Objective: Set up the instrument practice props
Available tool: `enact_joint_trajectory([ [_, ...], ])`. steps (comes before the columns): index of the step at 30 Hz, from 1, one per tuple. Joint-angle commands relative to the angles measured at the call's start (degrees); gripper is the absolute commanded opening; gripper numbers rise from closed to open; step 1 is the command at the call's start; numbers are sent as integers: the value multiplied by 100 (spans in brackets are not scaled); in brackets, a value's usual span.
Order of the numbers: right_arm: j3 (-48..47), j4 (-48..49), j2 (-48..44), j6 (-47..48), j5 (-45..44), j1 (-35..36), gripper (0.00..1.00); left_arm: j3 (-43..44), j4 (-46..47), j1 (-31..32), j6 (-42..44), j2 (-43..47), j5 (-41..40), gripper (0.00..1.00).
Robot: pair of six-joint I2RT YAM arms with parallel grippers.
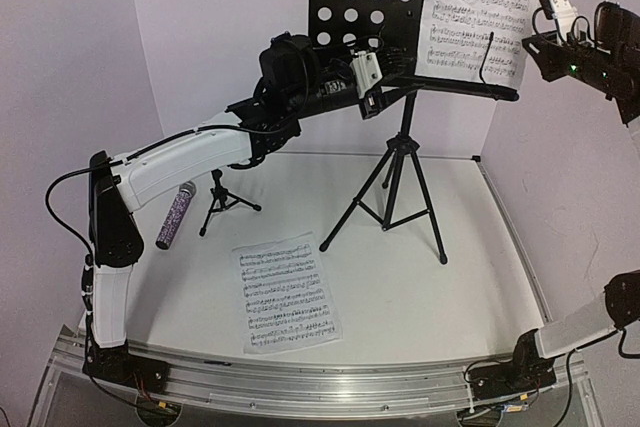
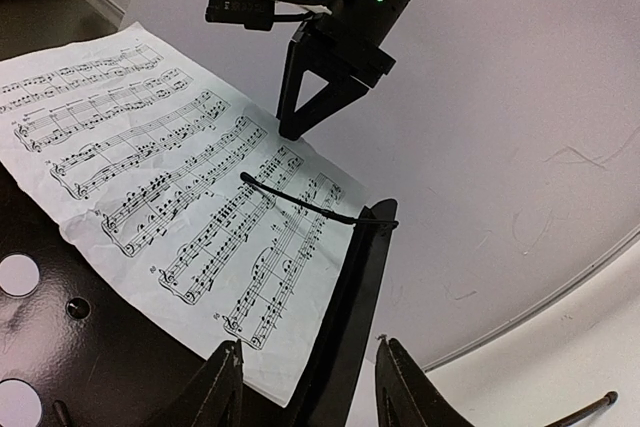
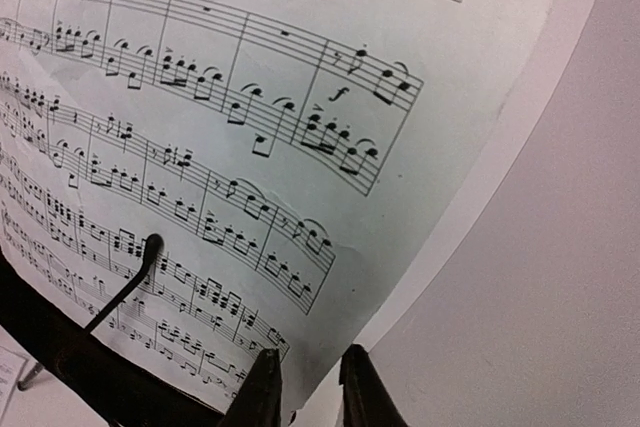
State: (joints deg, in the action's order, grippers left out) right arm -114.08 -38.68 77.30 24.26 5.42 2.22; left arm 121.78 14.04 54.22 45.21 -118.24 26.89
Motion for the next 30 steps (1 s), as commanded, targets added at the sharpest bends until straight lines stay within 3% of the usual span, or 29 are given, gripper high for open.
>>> enact_joint_trajectory([
  [1, -49, 123, -169, 30, -259, -27, 29, -52, -85, 1, 7, 218, -33, 45],
  [5, 48, 143, -386, -246, -748, -28, 48, -113, -469, 13, -24, 502, 63, 46],
  [8, 178, 142, -647, -795, -1345, -27, 77, -424, -842, 49, -17, 1006, 101, 49],
  [10, 437, 108, -919, -1186, -1406, -24, 87, -844, -1138, 75, -11, 1441, 89, 52],
  [15, 666, -597, -1392, -2193, -846, -28, 91, -1503, -2507, 98, -108, 2594, -40, 63],
  [18, 366, -1338, -1328, -2863, 448, -28, 91, -1837, -3629, 93, -382, 3241, -143, 67],
  [23, 461, -1715, -1350, -3493, 2398, -28, 90, -3037, -5233, 89, -904, 4310, -334, 76],
  [30, 1268, -1777, -1632, -3847, 3732, -27, 87, -5590, -5217, 42, -2098, 5370, -935, 83],
])
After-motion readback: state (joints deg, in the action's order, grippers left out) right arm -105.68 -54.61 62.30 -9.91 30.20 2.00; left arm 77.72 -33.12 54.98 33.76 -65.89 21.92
